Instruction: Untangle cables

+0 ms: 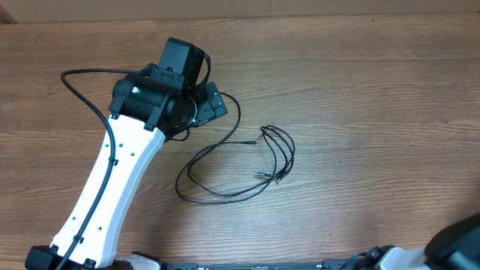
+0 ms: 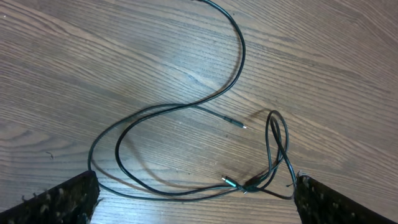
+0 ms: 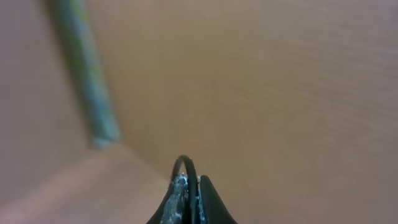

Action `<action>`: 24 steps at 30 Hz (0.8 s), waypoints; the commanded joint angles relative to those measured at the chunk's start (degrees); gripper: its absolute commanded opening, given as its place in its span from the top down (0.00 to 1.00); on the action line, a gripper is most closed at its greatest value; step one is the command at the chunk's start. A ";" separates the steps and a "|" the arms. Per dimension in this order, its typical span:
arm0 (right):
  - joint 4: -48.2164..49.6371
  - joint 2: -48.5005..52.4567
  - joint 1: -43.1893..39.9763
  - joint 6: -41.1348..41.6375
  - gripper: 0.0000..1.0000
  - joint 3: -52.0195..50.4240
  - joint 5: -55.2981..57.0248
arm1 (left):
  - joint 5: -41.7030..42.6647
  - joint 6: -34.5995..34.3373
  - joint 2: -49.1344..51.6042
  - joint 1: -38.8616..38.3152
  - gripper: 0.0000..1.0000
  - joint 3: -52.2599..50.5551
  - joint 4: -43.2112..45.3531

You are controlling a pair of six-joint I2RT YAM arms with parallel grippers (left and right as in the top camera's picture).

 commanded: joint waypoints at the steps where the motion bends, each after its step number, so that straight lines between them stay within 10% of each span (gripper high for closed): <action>1: 2.47 3.58 -1.70 -9.20 0.96 0.20 12.20 | 0.24 -0.15 0.31 0.26 0.01 0.70 -0.42; 12: -12.37 15.85 -10.84 11.78 0.82 0.20 2.51 | 0.24 -0.20 0.31 0.26 0.00 0.70 -0.20; 14: -15.30 16.17 -11.39 14.23 0.44 0.20 -1.77 | 0.24 -0.20 0.33 0.24 0.01 0.70 -0.11; 15: -16.13 16.15 -11.37 14.19 0.04 0.20 -3.19 | 0.26 -0.17 0.33 0.24 0.00 0.70 -0.13; 24: -34.03 11.93 -9.97 26.16 0.00 10.27 -2.03 | 0.24 -0.15 0.35 0.26 0.01 0.70 -0.59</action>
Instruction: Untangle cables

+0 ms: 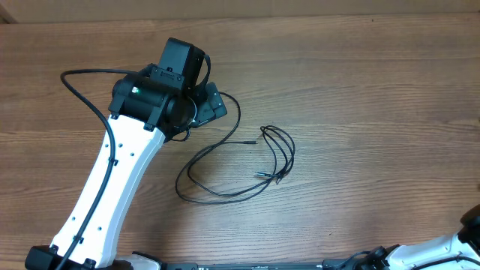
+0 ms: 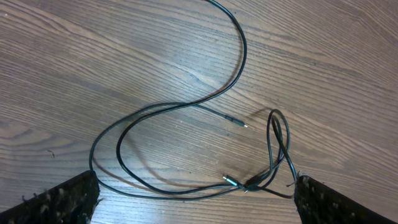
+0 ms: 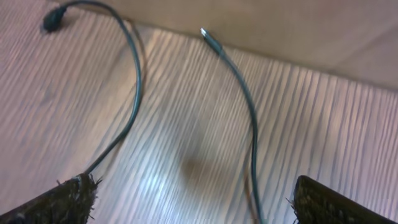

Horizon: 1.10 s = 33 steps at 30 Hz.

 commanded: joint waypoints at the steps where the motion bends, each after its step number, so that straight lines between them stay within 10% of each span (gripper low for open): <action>1: -6.34 -5.38 0.17 12.90 0.00 8.50 -0.46 | 0.24 -0.15 0.35 0.26 0.00 0.70 -0.48; 10: -33.38 -12.35 0.94 28.81 0.00 22.18 -15.82 | 0.15 -0.13 0.35 0.26 0.01 0.70 -0.63; 18: -51.76 -18.40 12.52 16.15 0.00 22.14 -25.09 | -0.17 -0.15 0.35 0.26 0.01 0.70 -0.22; 33: -51.45 -26.80 52.00 16.81 0.00 20.79 -31.21 | -0.17 -0.15 0.35 0.26 0.00 0.70 -0.22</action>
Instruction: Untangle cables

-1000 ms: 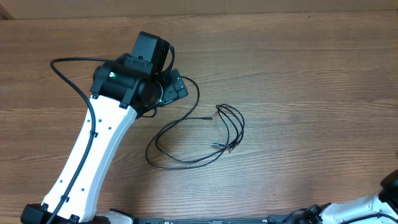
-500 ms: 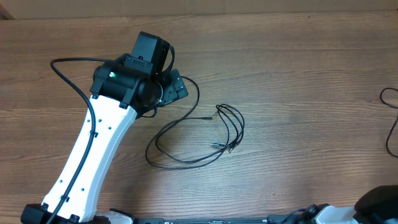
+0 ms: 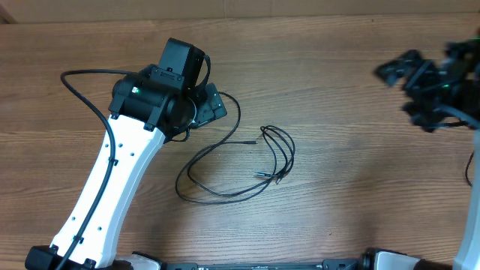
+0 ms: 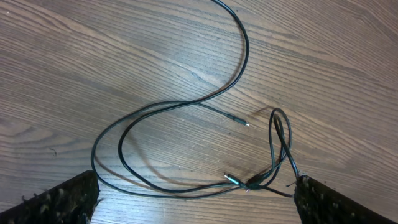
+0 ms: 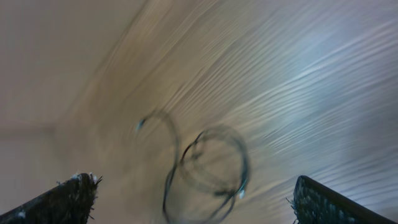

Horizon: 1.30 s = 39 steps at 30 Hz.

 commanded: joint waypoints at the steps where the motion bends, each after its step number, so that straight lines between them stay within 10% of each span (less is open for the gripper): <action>1: -0.44 -0.90 6.64 0.74 0.00 -0.13 -1.25 | -0.15 -0.15 0.35 0.24 0.01 0.70 0.22; 16: -2.97 -1.95 26.03 0.72 0.00 -0.31 6.95 | -0.15 -0.15 0.35 0.24 0.00 0.70 0.22; 39: 13.73 -3.52 26.56 13.46 0.00 -27.67 12.04 | -0.15 -0.15 0.35 0.24 0.00 0.70 0.22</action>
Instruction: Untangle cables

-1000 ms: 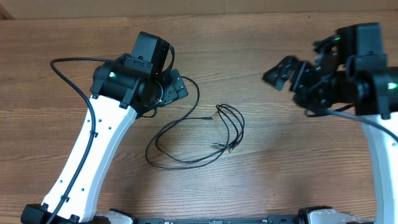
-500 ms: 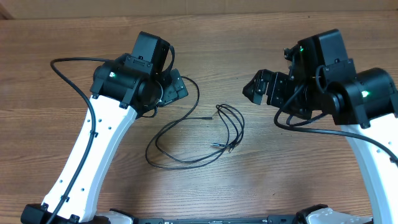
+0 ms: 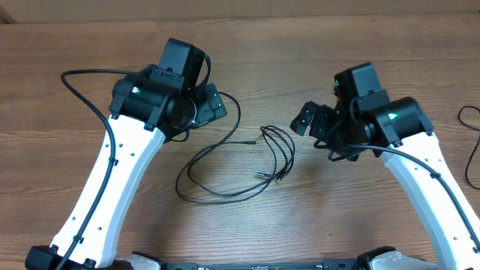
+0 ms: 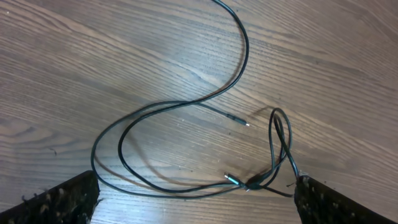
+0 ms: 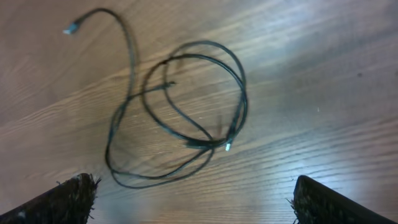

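Note:
Thin black cables lie tangled mid-table. A knot of small loops point(image 3: 279, 154) joins a wide loop point(image 3: 210, 180), and one strand runs up under the left arm. The left wrist view shows the knot point(image 4: 273, 155) and a loose plug end point(image 4: 239, 121). My left gripper point(image 3: 211, 103) hangs open above the strand's upper left part, and its fingers point(image 4: 62, 199) frame the cables. My right gripper point(image 3: 315, 135) is open just right of the knot, holding nothing. Its wrist view shows the loops point(image 5: 193, 93) and a plug tip point(image 5: 69, 28).
Another black cable point(image 3: 471, 150) lies at the table's right edge. The left arm's own lead point(image 3: 79, 79) arcs out to the left. The wooden table's far edge point(image 3: 300, 16) runs along the top of the overhead view.
My right arm has moved from the far right upper part of the table to just right of the knot, still open. The left gripper and the cables have not moved.
My right gripper was shut on a thin black cable, with its arm at the lower right corner. Then it was open above cables lying near a table edge. After that it was at the far right, and now it hangs beside the knot. The left gripper stayed open throughout.

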Action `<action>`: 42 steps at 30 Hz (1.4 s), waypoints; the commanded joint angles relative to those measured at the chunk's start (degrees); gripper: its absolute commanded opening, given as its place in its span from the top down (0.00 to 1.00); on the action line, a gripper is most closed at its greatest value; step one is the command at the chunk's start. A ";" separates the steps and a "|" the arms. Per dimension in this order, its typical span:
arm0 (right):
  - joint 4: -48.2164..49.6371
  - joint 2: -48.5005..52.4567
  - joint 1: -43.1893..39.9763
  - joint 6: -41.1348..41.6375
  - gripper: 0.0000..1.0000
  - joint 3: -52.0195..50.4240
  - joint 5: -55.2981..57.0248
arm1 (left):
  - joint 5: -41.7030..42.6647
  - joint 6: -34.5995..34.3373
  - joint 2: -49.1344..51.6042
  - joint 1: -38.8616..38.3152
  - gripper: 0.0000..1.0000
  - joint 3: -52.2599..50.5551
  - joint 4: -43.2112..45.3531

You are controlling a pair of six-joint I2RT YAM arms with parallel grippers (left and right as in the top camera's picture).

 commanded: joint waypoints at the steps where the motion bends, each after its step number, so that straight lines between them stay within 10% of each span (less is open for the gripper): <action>1: 2.01 -1.68 0.13 3.61 0.00 -4.70 0.42 | -0.15 -0.15 0.35 0.26 0.01 0.70 0.24; 11: 25.49 -0.94 14.56 6.27 0.00 -21.20 -7.58 | -0.15 -0.15 0.35 0.26 0.00 0.70 0.24; 23: 33.03 -0.24 15.85 -18.69 0.15 -21.22 -0.87 | -0.15 -0.17 0.35 0.26 0.01 0.70 0.24; 37: 33.29 1.16 14.88 -20.35 0.26 -22.62 12.52 | -0.15 -0.15 0.35 0.26 0.00 0.70 0.24; 42: 33.97 4.79 14.88 -19.85 0.60 -23.08 12.26 | -0.15 -0.15 0.35 0.26 0.01 0.70 0.24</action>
